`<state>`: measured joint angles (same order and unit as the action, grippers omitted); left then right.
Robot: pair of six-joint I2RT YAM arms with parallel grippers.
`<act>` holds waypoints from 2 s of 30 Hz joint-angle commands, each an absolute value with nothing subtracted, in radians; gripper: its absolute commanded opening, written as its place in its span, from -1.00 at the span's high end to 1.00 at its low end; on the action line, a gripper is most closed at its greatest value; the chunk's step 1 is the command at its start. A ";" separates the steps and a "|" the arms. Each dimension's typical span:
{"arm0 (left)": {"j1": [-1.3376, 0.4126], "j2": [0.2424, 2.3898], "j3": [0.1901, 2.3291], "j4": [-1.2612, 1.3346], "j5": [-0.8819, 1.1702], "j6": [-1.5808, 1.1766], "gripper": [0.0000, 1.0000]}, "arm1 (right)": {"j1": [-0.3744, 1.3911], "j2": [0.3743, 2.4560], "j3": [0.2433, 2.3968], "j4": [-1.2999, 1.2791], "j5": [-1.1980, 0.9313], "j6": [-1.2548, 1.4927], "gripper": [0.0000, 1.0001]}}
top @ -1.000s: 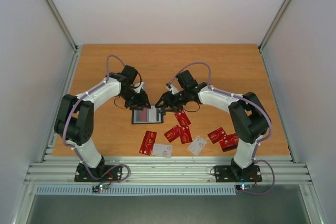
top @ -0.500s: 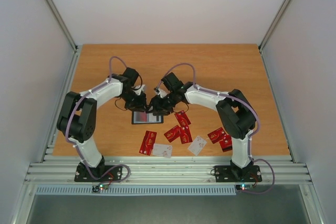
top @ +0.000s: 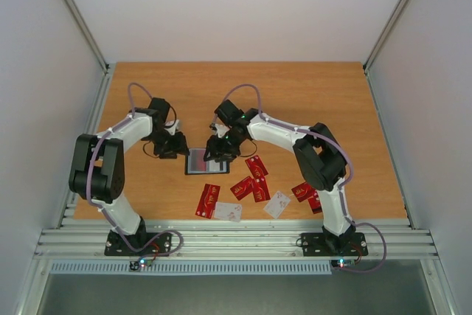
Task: Put the credit cards into the card holder
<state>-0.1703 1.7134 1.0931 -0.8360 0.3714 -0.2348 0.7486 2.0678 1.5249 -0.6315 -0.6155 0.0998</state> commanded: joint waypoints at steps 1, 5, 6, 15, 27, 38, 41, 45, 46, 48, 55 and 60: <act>-0.124 1.685 1.054 -0.785 0.410 -0.216 -0.06 | 0.759 2.088 1.576 -0.762 -0.516 0.027 0.05; -0.096 1.691 1.034 -0.754 0.437 -0.213 -0.09 | 0.757 2.096 1.580 -0.790 -0.496 0.016 0.06; -0.092 1.694 1.028 -0.745 0.446 -0.216 -0.10 | 0.758 2.098 1.581 -0.790 -0.495 0.016 0.06; -0.086 1.718 0.988 -0.698 0.471 -0.237 -0.12 | 0.751 2.109 1.584 -0.817 -0.467 0.017 0.06; -0.086 1.793 0.968 -0.625 0.608 -0.254 -0.12 | 0.733 2.146 1.564 -0.836 -0.432 0.019 0.06; -0.086 1.795 0.966 -0.582 0.744 -0.265 -0.05 | 0.733 2.188 1.564 -0.824 -0.453 0.016 0.07; -0.086 1.776 0.973 -0.586 0.764 -0.274 -0.03 | 0.733 2.194 1.572 -0.826 -0.458 0.017 0.07; -0.086 1.744 0.983 -0.598 0.788 -0.281 -0.01 | 0.732 2.201 1.582 -0.826 -0.467 0.016 0.07; -0.087 1.739 0.985 -0.598 0.796 -0.286 -0.01 | 0.733 2.203 1.586 -0.827 -0.470 0.017 0.07; -0.087 1.730 0.990 -0.602 0.812 -0.291 0.00 | 0.732 2.212 1.597 -0.828 -0.476 0.017 0.07; -0.100 1.702 1.011 -0.604 0.841 -0.308 0.02 | 0.732 2.229 1.621 -0.828 -0.493 -0.024 0.07; -0.131 1.704 1.027 -0.598 0.850 -0.320 0.03 | 0.731 2.238 1.631 -0.827 -0.505 -0.033 0.08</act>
